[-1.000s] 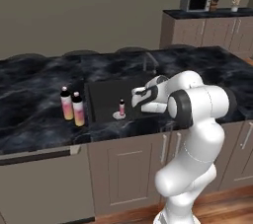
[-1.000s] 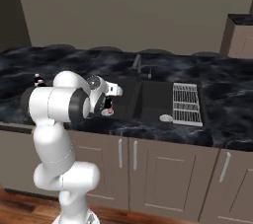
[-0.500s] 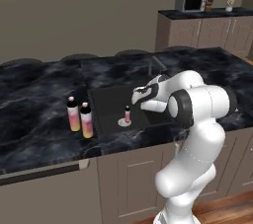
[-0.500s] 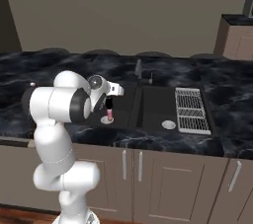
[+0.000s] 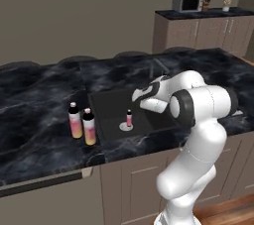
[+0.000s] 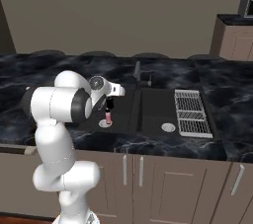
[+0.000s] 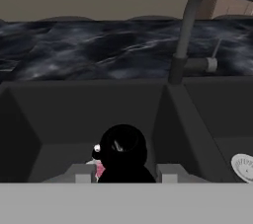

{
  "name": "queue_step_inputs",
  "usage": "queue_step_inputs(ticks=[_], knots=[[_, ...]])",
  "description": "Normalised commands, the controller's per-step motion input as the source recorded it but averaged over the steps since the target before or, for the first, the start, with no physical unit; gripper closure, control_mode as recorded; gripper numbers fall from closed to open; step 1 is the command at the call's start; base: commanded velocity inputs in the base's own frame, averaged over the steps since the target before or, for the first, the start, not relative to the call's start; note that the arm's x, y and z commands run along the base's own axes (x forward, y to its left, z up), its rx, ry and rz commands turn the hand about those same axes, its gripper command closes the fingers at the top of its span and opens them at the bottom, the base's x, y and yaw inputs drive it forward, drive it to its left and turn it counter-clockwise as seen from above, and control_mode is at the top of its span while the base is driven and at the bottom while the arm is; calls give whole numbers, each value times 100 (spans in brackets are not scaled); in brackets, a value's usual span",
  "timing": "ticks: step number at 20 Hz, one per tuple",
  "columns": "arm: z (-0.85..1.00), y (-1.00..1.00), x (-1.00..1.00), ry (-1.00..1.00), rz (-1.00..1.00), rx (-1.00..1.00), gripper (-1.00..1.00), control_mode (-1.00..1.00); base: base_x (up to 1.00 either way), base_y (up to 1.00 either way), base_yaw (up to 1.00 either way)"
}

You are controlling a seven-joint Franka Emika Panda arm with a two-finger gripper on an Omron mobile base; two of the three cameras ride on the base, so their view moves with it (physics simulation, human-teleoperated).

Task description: Place the large bottle from the dining counter next to the other large bottle outside the sink, and place the small bottle from the dining counter next to the other small bottle inside the sink.

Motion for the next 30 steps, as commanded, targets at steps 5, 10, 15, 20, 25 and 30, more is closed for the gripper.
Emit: queue_step_inputs(ticks=[5,10,15,20,25,30], knots=[[0,0,0,0,0,0,100,100,33,1,-5],[0,0,0,0,0,0,100,100,32,2,-6],[0,0,0,0,0,0,100,100,24,2,-6],[0,0,0,0,0,0,100,100,26,3,-6],[0,0,0,0,0,0,100,100,13,17,-13],[0,0,0,0,0,0,100,100,0,36,-25]])
